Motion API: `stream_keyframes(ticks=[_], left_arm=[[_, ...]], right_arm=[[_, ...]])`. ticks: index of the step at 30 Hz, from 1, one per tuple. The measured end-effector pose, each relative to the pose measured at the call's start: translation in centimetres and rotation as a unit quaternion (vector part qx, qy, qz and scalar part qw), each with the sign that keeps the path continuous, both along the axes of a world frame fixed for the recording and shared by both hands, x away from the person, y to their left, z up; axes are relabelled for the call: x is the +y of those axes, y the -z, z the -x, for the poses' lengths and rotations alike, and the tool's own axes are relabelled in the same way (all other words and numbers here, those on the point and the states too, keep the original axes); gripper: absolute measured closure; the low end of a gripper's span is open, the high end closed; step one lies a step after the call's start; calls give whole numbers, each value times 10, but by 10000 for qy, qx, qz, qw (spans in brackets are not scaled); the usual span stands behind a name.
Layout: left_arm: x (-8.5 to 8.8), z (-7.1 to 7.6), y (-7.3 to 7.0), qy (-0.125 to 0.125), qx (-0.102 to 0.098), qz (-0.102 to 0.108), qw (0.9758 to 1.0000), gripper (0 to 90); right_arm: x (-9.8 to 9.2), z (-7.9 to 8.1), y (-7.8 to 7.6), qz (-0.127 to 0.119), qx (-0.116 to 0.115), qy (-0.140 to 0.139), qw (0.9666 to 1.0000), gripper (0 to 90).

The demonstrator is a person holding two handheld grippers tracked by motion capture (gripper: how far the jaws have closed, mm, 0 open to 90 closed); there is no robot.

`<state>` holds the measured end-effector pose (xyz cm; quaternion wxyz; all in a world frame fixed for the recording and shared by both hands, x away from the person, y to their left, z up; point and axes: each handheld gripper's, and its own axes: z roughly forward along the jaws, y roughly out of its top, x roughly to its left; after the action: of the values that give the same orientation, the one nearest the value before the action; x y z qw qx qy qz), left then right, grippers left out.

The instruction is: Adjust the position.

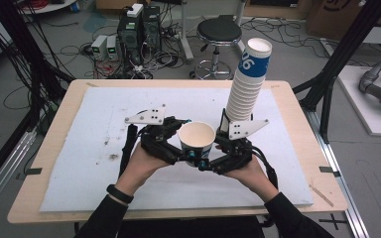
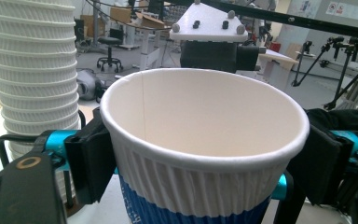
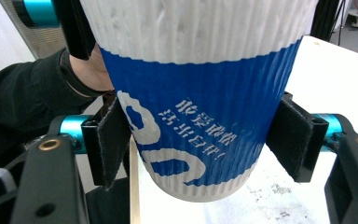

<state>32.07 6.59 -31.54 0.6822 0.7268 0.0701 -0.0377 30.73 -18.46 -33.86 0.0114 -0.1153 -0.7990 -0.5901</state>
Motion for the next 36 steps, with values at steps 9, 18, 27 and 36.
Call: stream_keyframes(ticks=[9,18,27,36], left_arm=[[1,0,0,3,-51,-15,10000,212],[5,0,-1,-84,-95,-84,9999,215],[10,-1,-1,-146,-100,-114,9998,215],[14,-2,-1,-194,-111,-148,9996,215]], right_arm=[[-1,1,-1,-13,-24,41,10000,240],[-7,0,-4,-103,-76,63,9999,201],[-27,-2,-9,-199,-172,218,9994,201],[-53,-4,-16,-211,-327,412,9984,202]])
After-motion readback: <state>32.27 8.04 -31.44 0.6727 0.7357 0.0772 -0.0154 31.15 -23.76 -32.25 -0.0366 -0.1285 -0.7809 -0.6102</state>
